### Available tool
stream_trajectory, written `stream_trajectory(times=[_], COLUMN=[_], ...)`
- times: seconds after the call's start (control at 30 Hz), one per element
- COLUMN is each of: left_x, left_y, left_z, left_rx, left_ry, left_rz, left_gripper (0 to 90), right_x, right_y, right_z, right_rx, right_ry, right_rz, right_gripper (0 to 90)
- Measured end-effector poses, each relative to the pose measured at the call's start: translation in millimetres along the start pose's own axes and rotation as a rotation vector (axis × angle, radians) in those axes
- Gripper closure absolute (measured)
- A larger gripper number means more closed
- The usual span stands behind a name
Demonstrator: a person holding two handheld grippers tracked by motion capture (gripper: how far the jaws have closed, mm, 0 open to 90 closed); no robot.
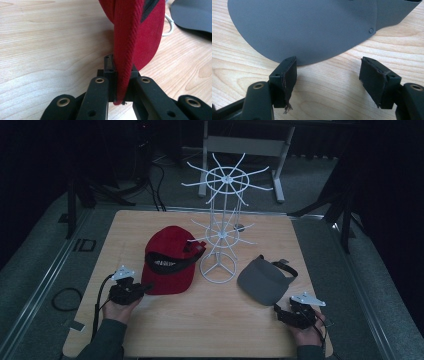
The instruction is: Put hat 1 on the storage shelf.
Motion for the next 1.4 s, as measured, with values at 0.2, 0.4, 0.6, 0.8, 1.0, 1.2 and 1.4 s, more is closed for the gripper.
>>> stream_trajectory(times=[0.2,0.4,0.6,0.8,1.0,1.2,1.4], left_x=[3.9,10.6,15.7,22.0,29.0,34.8,39.8], left_y=[4.9,9.3,13.7,18.4,22.2,24.4,26.4], left_z=[-6.1,-17.2,-28.6,-39.9,-50.6,-59.8,-71.2], left_rx=[0.013,0.010,-0.003,-0.008,-0.011,-0.022,-0.022], left_ry=[-0.027,-0.054,-0.076,-0.100,-0.128,-0.144,-0.169], left_rz=[-0.022,-0.046,-0.072,-0.091,-0.112,-0.131,-0.140], left_gripper=[86.1,86.1,86.1,86.0,86.0,86.0,86.0], right_x=[0.0,0.0,0.0,0.0,0.0,-0.1,-0.1], right_y=[0.0,0.0,0.1,0.1,0.1,0.1,0.1], right_z=[0.0,0.0,0.0,0.0,0.0,0.0,0.0], right_rx=[0.001,0.001,0.002,0.003,0.002,0.002,0.003], right_ry=[0.000,0.000,0.000,0.000,0.000,0.000,0.000], right_rz=[-0.001,-0.002,-0.002,-0.003,-0.003,-0.003,-0.003], right_gripper=[30.3,30.2,30.2,30.2,30.2,30.2,30.2])
Point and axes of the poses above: each handheld gripper's, and its own axes: x roughly backward along the jaws, z roughly out of its underside, y roughly to its left, the point moved 3 cm from there along -x, roughly forward along the jaws, and after that the axes turned 2 degrees about -x, right-handed, at the moved point
